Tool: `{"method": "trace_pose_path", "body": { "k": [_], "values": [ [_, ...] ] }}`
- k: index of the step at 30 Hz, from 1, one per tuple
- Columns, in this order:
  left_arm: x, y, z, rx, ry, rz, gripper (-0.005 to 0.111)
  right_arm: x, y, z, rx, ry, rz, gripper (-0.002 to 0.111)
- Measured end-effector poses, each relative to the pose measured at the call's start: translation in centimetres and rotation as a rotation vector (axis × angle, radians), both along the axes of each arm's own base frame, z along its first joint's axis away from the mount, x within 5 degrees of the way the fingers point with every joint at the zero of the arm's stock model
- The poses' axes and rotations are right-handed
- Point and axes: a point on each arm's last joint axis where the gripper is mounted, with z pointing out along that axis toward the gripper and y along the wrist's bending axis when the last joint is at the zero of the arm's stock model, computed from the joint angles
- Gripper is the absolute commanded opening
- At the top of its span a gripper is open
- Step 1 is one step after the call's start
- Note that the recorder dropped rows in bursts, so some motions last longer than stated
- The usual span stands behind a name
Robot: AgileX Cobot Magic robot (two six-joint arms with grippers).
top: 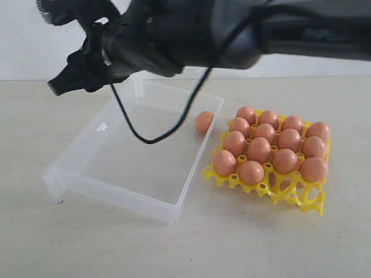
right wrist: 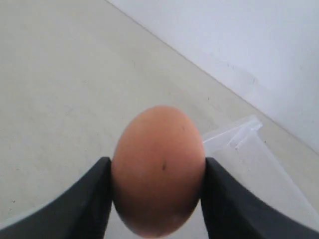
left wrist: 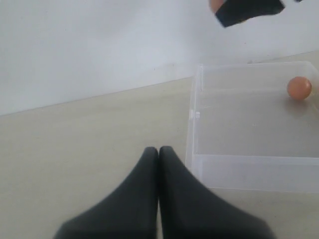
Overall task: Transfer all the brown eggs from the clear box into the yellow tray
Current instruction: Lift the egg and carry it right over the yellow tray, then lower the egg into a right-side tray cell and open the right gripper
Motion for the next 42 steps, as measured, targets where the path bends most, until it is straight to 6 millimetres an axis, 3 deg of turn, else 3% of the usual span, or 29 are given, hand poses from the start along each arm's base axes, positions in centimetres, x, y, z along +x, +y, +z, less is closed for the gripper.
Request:
{"method": "trace_pose_path", "body": {
  "k": [1, 4, 7, 10, 15, 20, 24, 27, 33, 37, 40, 42],
  "values": [
    [0.0, 0.0, 0.0, 0.000, 0.000, 0.000, -0.004, -1.1, -1.8, 1.2, 0.028, -0.027, 0.030, 0.000],
    [0.0, 0.0, 0.0, 0.000, 0.000, 0.000, -0.004, -3.1, -7.5, 0.9, 0.055, 0.002, 0.010, 0.000],
    [0.0, 0.0, 0.0, 0.000, 0.000, 0.000, -0.004, -4.2, -16.2, -0.3, 0.160, 0.045, -0.129, 0.000],
    [0.0, 0.0, 0.0, 0.000, 0.000, 0.000, -0.004, -4.5, -22.1, -0.9, 0.238, 0.032, -0.260, 0.000],
    [0.0, 0.0, 0.0, 0.000, 0.000, 0.000, -0.004, -3.8, -28.8, -0.5, 0.329, -0.061, -0.412, 0.000],
    [0.0, 0.0, 0.0, 0.000, 0.000, 0.000, -0.004, 0.0, -33.7, 0.4, 0.592, -0.076, -0.453, 0.000],
    [0.0, 0.0, 0.0, 0.000, 0.000, 0.000, -0.004, 2.5, -34.7, 0.3, 0.782, 0.062, -0.171, 0.000],
    [0.0, 0.0, 0.0, 0.000, -0.002, 0.000, -0.004, 2.6, -34.0, -1.6, 0.752, 0.239, 0.032, 0.000],
    [0.0, 0.0, 0.0, 0.000, -0.002, 0.000, -0.004, -0.2, -32.4, -6.2, 0.537, 0.466, 0.209, 0.000],
    [0.0, 0.0, 0.0, 0.000, -0.002, 0.000, -0.004, -3.3, -31.9, -9.5, 0.421, 0.403, 0.324, 0.000],
    [0.0, 0.0, 0.0, 0.000, -0.002, 0.000, -0.004, -3.7, -32.6, -11.7, 0.244, 0.344, 0.263, 0.000],
    [0.0, 0.0, 0.0, 0.000, -0.002, 0.000, -0.004, -3.5, -32.9, -12.1, 0.192, 0.326, 0.238, 0.000]
  ]
}}
